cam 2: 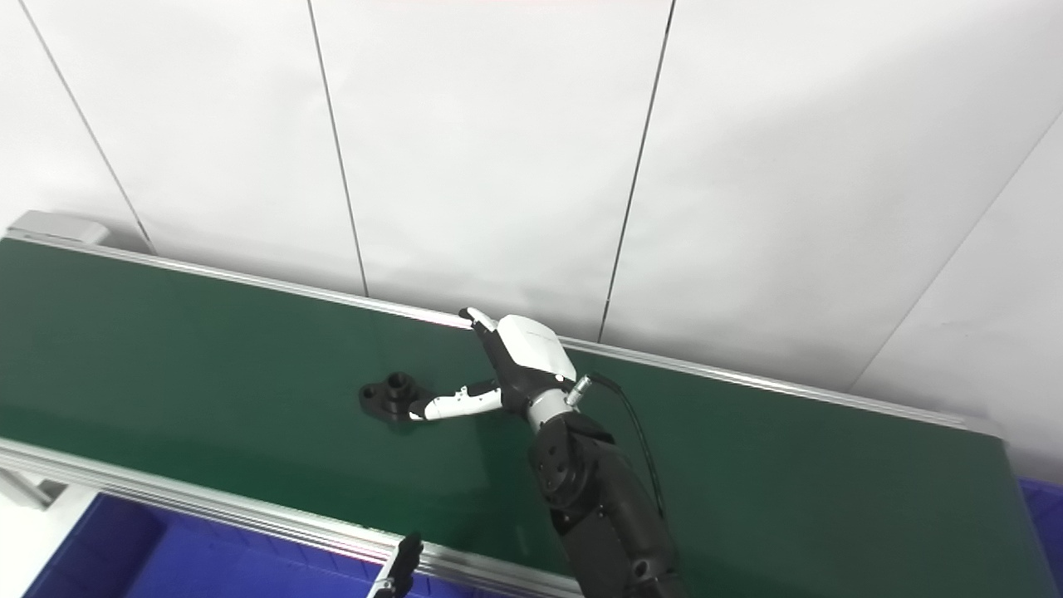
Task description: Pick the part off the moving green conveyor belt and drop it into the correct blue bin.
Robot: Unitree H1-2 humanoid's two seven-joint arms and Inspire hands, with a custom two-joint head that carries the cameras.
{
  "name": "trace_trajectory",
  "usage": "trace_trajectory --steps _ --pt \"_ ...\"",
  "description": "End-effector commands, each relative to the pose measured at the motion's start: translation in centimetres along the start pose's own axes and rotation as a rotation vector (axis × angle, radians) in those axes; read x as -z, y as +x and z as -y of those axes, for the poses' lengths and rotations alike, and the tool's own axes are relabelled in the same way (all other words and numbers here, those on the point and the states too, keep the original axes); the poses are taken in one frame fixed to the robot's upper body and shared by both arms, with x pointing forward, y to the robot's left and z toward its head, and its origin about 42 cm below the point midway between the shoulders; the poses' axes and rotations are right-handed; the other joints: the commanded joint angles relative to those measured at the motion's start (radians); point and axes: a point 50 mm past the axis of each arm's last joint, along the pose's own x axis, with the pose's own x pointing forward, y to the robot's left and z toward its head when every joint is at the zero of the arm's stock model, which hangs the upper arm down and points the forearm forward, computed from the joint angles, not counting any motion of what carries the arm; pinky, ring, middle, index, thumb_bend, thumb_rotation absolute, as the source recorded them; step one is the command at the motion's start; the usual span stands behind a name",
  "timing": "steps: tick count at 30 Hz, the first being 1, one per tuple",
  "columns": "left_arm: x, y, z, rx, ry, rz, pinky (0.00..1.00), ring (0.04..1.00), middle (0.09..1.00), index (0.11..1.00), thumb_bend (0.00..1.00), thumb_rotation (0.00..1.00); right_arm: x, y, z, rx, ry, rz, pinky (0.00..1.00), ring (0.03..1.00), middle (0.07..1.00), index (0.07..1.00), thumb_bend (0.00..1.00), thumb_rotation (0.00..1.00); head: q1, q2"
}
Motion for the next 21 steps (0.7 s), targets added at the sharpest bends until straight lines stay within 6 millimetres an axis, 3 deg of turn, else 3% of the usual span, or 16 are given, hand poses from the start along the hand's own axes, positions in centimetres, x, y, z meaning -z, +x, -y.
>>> trace_trajectory --steps 1,12,21 --pt "-2.3 0.2 3.1 -0.024 -0.092 0.076 1.00 1.000 1.000 1.000 0.75 0.96 -3.2 1.0 1.2 0.052 -0.011 0.061 0.64 0.795 0.894 0.931 1.00 0.61 0.000 0.000" --pt "-3.2 -0.2 4.0 -0.026 -0.081 0.091 0.98 1.000 1.000 1.000 0.76 0.98 -3.0 1.2 -2.6 -0.009 -0.163 0.021 0.58 0.739 0.878 0.892 1.00 0.55 0.031 0.019" --pt "-3.5 -0.6 4.7 -0.026 -0.104 0.091 0.97 1.000 1.000 1.000 0.75 0.94 -2.0 1.0 -5.1 0.027 -0.195 -0.024 0.49 0.645 0.778 0.811 0.97 0.50 0.062 0.028"
